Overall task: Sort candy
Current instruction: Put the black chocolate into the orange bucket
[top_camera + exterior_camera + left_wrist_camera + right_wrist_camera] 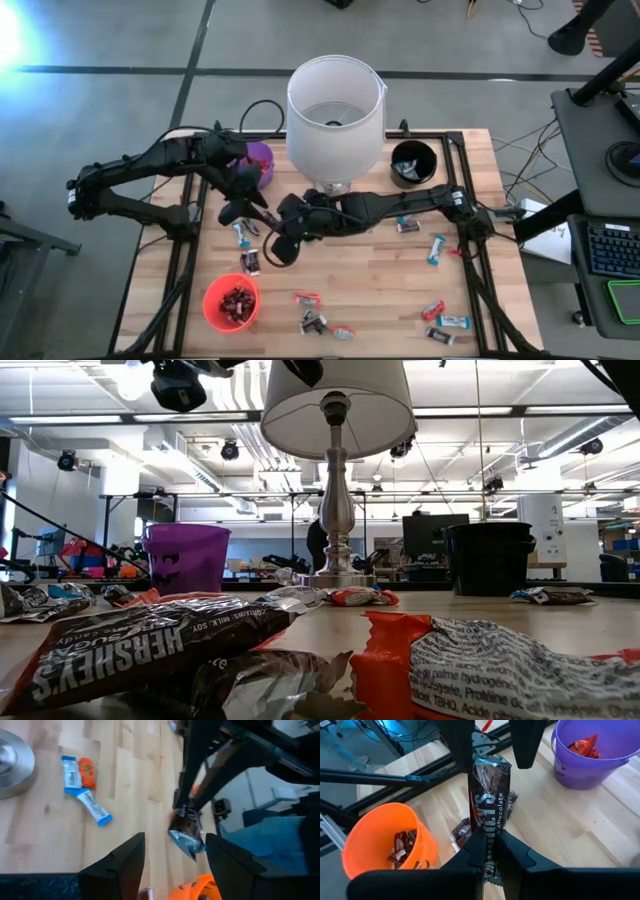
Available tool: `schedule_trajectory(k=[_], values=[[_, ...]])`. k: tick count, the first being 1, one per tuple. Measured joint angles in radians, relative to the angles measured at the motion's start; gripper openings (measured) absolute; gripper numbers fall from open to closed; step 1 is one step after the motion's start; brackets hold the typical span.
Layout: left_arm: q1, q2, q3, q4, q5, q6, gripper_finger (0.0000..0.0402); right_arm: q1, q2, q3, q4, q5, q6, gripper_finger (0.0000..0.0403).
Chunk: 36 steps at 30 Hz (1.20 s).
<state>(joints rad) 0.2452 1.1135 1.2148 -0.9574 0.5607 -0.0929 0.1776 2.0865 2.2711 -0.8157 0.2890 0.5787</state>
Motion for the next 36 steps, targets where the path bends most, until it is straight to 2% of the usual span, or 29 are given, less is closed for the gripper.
schedule_trajectory(k=[12,16,25,30,36], values=[[0.0,0.007,0.0,0.023,0.002,0.001,0.019,-0.008,0.0,0.0,0.007,0.007,-0.004,0.0024],[-0.001,0.024,0.0,0.018,0.057,0.003,0.019,-0.008,0.0,0.0,0.008,0.026,-0.004,0.0024],[-0.009,0.064,0.0,0.015,0.058,0.023,0.0187,-0.008,-0.002,0.0,0.011,0.026,-0.022,0.0024],[-0.009,0.062,-0.001,0.016,0.058,0.039,0.016,-0.008,-0.003,0.0,0.012,0.023,-0.022,0.0024],[-0.009,0.061,-0.001,0.016,0.059,0.05,0.0108,-0.008,-0.003,0.0,0.013,0.022,-0.022,0.0024]])
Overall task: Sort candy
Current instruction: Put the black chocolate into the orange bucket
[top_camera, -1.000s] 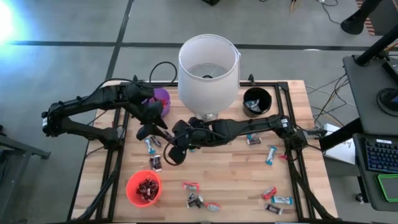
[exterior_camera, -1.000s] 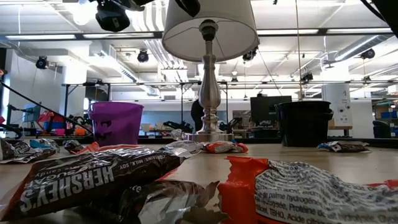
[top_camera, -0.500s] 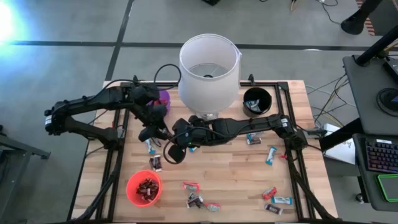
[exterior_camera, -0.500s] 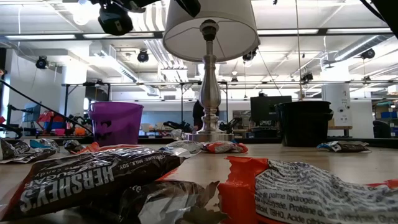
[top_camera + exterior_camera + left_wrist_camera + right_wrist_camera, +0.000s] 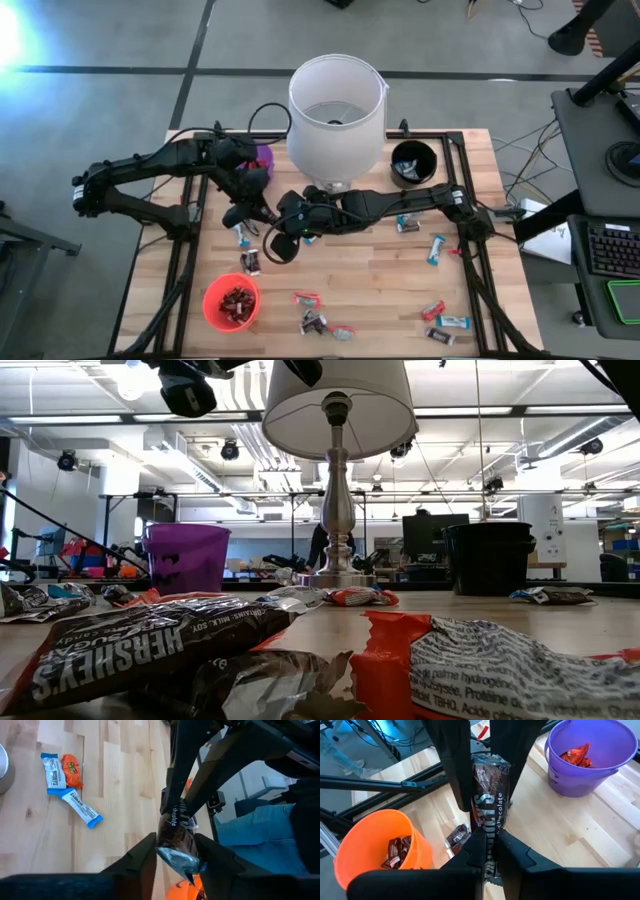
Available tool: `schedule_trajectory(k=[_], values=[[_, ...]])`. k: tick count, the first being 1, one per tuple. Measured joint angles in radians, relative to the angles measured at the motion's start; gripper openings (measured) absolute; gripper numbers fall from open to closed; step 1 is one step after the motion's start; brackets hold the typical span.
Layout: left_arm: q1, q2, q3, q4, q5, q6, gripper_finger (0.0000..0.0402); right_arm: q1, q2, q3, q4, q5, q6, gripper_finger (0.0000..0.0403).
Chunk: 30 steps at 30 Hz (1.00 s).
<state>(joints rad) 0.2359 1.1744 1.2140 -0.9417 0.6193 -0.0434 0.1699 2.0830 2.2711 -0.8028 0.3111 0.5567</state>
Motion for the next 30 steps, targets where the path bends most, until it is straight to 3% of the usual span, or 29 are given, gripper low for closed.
schedule_trajectory(k=[10,30], values=[[0.0,0.0,0.0,0.0,0.003,0.008,0.0042,-0.001,0.0,0.0,0.0,-0.03,-0.01,0.0024],[0.0,0.0,0.0,-0.002,0.029,0.008,0.0037,-0.005,-0.002,0.0,0.013,-0.067,-0.04,0.0024]])
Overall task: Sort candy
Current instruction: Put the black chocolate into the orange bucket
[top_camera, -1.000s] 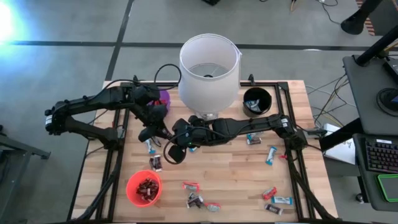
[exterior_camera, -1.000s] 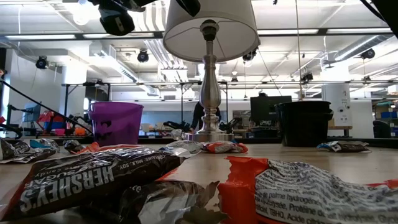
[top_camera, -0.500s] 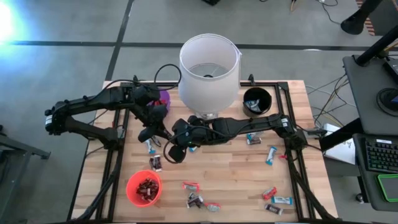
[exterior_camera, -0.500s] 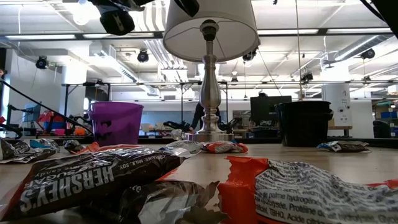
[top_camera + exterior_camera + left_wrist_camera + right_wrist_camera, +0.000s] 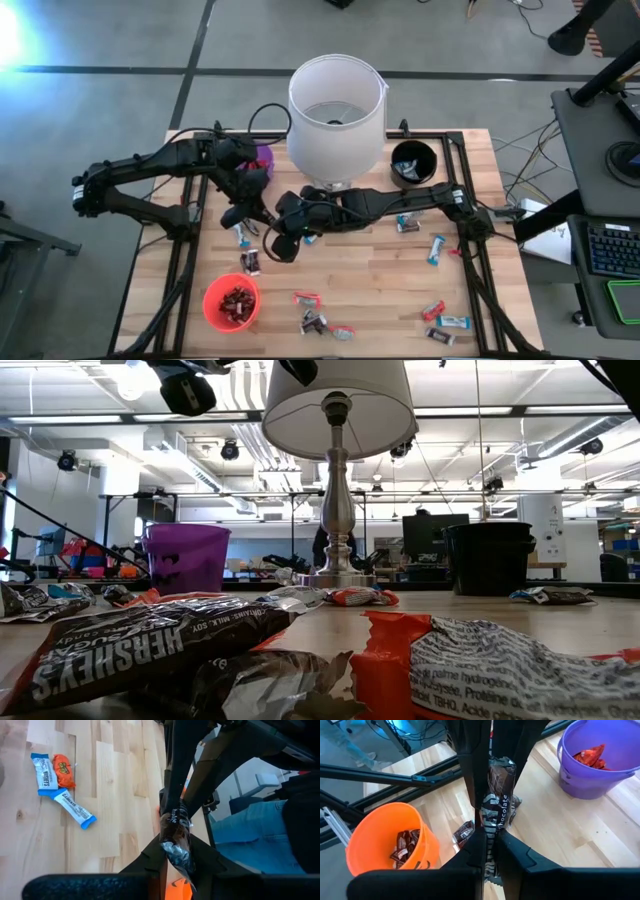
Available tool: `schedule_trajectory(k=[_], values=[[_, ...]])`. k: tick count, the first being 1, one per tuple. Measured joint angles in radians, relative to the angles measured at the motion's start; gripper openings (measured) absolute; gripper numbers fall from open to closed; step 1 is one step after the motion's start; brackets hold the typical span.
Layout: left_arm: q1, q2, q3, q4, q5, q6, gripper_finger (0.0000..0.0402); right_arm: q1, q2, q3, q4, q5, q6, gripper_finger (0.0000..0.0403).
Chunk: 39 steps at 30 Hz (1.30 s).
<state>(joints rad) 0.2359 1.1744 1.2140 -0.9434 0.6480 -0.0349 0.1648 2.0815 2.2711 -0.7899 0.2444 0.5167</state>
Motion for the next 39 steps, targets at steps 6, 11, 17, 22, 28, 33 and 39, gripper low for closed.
schedule_trajectory(k=[6,11,17,22,28,33,39], values=[[0.0,-0.001,0.0,-0.002,0.005,0.0,0.0037,-0.004,0.0,-0.001,0.013,-0.039,-0.005,0.0024],[0.0,-0.001,0.0,-0.003,0.008,0.0,0.0037,-0.01,0.0,-0.001,0.016,-0.094,-0.024,0.0028],[0.0,0.0,0.0,-0.001,0.005,0.0,0.0037,-0.024,0.0,-0.001,0.019,-0.147,-0.029,0.0072],[0.0,-0.001,0.0,-0.003,0.005,0.004,0.0037,-0.023,-0.002,-0.001,0.018,-0.155,-0.007,0.011],[-0.004,-0.026,0.0,-0.083,0.004,0.031,0.0037,-0.019,-0.044,-0.001,-0.092,-0.208,0.03,0.0133],[-0.047,-0.067,0.001,-0.172,-0.008,0.07,0.0037,-0.01,-0.074,-0.001,-0.229,-0.208,0.092,0.0139],[-0.162,-0.117,0.001,-0.228,-0.121,-0.011,0.0037,0.007,-0.08,-0.001,-0.352,-0.204,0.128,0.0139]])
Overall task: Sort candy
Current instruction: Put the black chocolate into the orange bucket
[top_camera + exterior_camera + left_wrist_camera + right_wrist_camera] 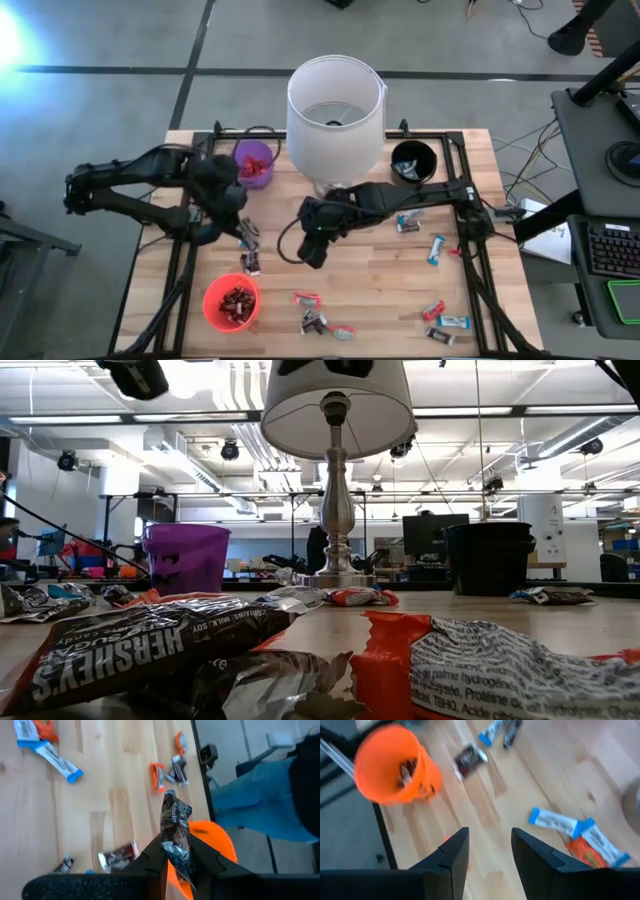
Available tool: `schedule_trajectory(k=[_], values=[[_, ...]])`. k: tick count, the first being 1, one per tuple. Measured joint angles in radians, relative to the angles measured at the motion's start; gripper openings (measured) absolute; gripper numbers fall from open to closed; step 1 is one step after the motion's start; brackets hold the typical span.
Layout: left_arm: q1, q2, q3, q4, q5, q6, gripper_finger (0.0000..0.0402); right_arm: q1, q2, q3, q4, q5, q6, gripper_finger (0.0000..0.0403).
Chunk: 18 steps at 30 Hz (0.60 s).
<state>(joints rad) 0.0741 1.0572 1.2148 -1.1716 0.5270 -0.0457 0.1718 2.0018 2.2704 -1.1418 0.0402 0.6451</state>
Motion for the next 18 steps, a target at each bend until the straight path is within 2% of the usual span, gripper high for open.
schedule_trajectory(k=[5,10,18], values=[[-0.116,-0.028,0.0,-0.012,-0.09,-0.083,0.0037,0.016,0.006,0.0,-0.043,-0.001,0.002,0.0139],[-0.208,-0.033,0.0,-0.015,-0.104,-0.187,0.0037,0.025,0.007,0.0,-0.052,-0.002,0.0,0.0139],[-0.353,-0.023,0.0,-0.017,-0.22,-0.352,0.0037,0.029,0.008,0.0,-0.14,-0.067,-0.058,0.0139]])
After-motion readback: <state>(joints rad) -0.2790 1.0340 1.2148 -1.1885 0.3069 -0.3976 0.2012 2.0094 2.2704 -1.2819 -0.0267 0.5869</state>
